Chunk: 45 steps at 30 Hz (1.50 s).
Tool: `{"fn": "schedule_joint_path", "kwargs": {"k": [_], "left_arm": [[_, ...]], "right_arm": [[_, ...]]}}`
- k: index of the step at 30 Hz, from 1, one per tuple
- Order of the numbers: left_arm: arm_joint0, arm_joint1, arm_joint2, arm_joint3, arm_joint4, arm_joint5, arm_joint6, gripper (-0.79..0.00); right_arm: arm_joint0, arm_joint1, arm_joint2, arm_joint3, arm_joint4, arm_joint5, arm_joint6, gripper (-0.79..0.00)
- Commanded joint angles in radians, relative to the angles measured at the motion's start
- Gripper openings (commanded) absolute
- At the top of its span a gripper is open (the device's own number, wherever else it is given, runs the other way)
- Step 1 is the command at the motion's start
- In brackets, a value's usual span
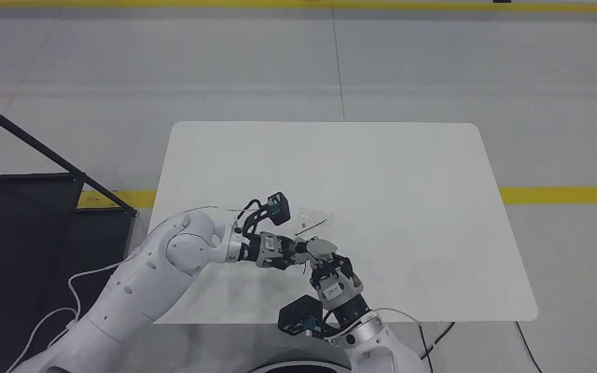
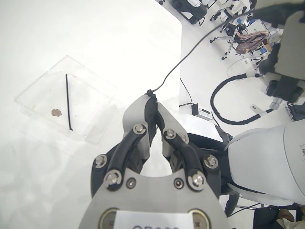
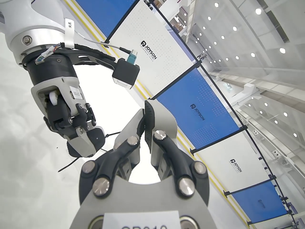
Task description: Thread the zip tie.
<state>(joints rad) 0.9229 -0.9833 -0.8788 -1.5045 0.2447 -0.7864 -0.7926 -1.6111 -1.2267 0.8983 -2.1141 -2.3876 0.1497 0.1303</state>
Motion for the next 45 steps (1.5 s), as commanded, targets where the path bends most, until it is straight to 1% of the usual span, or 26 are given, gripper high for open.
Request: {"fn": "schedule_joint_path", "kwargs": {"k": [1,10,25,31,45], "left_arm": [[-0.006,-0.001,0.005,0.000,-0.012,0.006,-0.012,-0.785],[-0.012,-0.003,0.004,0.004,-0.019,0.008,-0.004,-0.785],[0.003,-0.002,-0.017,-0.007,-0.019,0.037,0.030,-0.785],[0.007,-0.002,-0.024,-0.014,-0.018,0.047,0.045,-0.785],[0.024,-0.002,-0.048,-0.005,-0.020,0.041,0.083,-0.785]], "right_arm": [[0.002,-0.002,0.000,0.003,0.000,-0.009,0.004,-0.785],[0.012,-0.008,-0.002,0.006,0.006,-0.071,0.005,-0.785],[0.010,-0.005,0.021,-0.010,0.068,-0.189,-0.071,-0.785],[0.008,-0.004,0.032,-0.014,0.080,-0.237,-0.068,-0.785],[0.021,-0.004,0.043,-0.010,0.118,-0.310,-0.071,-0.785]]}}
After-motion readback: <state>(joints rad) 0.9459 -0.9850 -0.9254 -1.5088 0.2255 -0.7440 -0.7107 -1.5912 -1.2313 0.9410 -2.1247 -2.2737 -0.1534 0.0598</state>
